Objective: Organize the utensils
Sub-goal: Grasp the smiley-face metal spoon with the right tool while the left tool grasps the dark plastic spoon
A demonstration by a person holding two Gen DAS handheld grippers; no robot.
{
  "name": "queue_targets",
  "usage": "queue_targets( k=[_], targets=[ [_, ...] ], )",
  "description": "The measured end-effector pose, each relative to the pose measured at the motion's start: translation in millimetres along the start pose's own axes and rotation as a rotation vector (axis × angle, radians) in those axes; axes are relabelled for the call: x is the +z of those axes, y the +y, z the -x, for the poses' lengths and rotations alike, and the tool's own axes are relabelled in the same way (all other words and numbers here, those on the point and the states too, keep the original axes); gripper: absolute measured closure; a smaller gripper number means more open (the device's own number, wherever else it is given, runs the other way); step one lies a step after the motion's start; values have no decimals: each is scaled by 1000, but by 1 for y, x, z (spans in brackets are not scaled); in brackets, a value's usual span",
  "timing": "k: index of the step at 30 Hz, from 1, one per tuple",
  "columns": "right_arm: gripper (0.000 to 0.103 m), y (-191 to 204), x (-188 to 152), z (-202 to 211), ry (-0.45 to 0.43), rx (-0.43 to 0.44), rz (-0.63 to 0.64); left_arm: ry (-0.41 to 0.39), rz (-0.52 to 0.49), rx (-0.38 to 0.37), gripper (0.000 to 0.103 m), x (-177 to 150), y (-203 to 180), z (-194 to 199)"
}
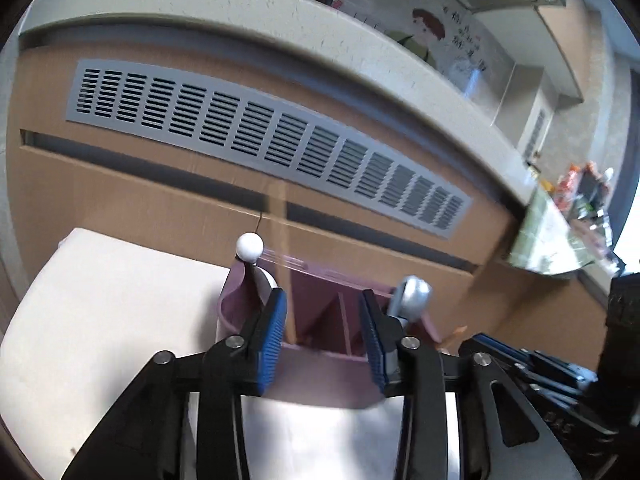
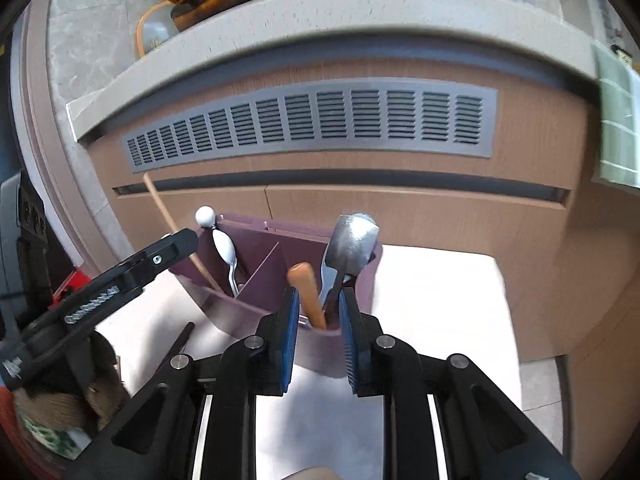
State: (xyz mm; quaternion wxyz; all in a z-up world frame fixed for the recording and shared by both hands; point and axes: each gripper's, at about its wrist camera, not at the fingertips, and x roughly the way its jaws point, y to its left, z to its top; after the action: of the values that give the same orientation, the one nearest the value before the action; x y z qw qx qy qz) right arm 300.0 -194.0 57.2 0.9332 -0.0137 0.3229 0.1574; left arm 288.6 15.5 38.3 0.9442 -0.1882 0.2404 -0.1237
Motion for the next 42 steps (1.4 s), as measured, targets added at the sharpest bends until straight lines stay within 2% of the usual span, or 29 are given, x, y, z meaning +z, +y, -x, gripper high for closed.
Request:
queue_targets(
  k=[4, 7, 10, 12, 15, 18, 22, 25, 32, 36, 40, 42],
  targets=[
    [79, 17, -14, 28, -57, -50, 49, 11, 37, -37, 60, -4, 9, 45],
    [79, 35, -28, 35, -23, -18, 86, -26, 76, 8, 59, -13, 28, 88],
    [80, 58, -46, 37, 29, 9, 132, -54, 115, 122, 56, -27, 56, 132],
    [80, 73, -59, 39, 60, 31, 161, -42, 121, 259, 54, -39, 78, 158],
    [80, 94, -74, 37, 112, 90, 193, -3, 98, 415, 54, -55, 102, 180],
    [80, 115, -85, 27, 168, 132, 219, 69, 85, 485, 54, -75, 123, 191],
    [80, 140, -95, 5, 237, 156, 241, 117, 129, 471, 54, -94, 140, 196],
    [80, 152, -99, -11, 265, 142, 245, 136, 143, 450, 54, -103, 144, 191],
    [80, 168, -86, -60, 326, 109, 253, 190, 136, 388, 54, -108, 142, 175],
    [86, 178, -82, -83, 330, 52, 281, 220, 132, 363, 54, -111, 138, 170],
    [88, 173, -78, -102, 372, 67, 234, 242, 127, 354, 54, -111, 134, 163],
    [93, 169, -76, -102, 381, 84, 217, 247, 127, 349, 54, -110, 131, 160]
  ],
)
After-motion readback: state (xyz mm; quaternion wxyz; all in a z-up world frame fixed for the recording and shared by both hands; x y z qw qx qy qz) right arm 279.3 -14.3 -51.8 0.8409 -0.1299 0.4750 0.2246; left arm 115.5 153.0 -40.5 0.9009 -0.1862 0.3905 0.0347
